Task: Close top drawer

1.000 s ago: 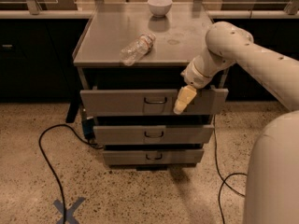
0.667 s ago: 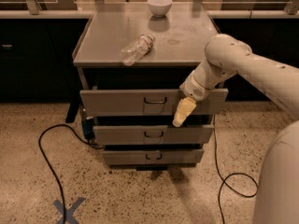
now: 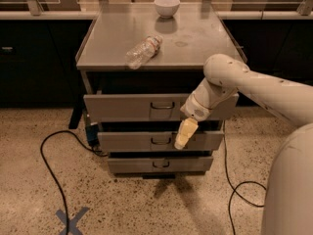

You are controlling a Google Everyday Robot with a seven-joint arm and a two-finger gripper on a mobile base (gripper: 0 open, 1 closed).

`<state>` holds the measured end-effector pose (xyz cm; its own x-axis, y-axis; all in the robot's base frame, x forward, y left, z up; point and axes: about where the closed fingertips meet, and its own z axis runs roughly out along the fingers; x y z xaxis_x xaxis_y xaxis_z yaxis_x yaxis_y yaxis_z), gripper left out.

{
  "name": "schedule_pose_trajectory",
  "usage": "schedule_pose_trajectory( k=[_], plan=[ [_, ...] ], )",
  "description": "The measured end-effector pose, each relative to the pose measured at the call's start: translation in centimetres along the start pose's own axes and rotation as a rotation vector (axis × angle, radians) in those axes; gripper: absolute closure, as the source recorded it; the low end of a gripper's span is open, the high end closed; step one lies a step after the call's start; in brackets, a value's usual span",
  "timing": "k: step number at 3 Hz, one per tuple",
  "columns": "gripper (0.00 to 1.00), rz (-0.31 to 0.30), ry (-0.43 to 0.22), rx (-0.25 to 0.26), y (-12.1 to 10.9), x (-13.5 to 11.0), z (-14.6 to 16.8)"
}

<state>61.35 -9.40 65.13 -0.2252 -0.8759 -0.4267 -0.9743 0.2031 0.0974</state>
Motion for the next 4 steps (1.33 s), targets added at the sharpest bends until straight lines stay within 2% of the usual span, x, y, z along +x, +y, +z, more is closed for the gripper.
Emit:
schedule_pose_trajectory(
  k=[1,2,3,4],
  plan=[
    [0.0,-0.001,0.041,-0.004,-2.0,1.0,2.0],
    [0.0,0.029,0.064,0.059,-7.1,2.0,2.2],
    [0.0,0.029,0.064,0.059,-7.0,2.0,2.2],
    [0.0,0.044,0.055,0.103,-9.8,1.9,1.4]
  ],
)
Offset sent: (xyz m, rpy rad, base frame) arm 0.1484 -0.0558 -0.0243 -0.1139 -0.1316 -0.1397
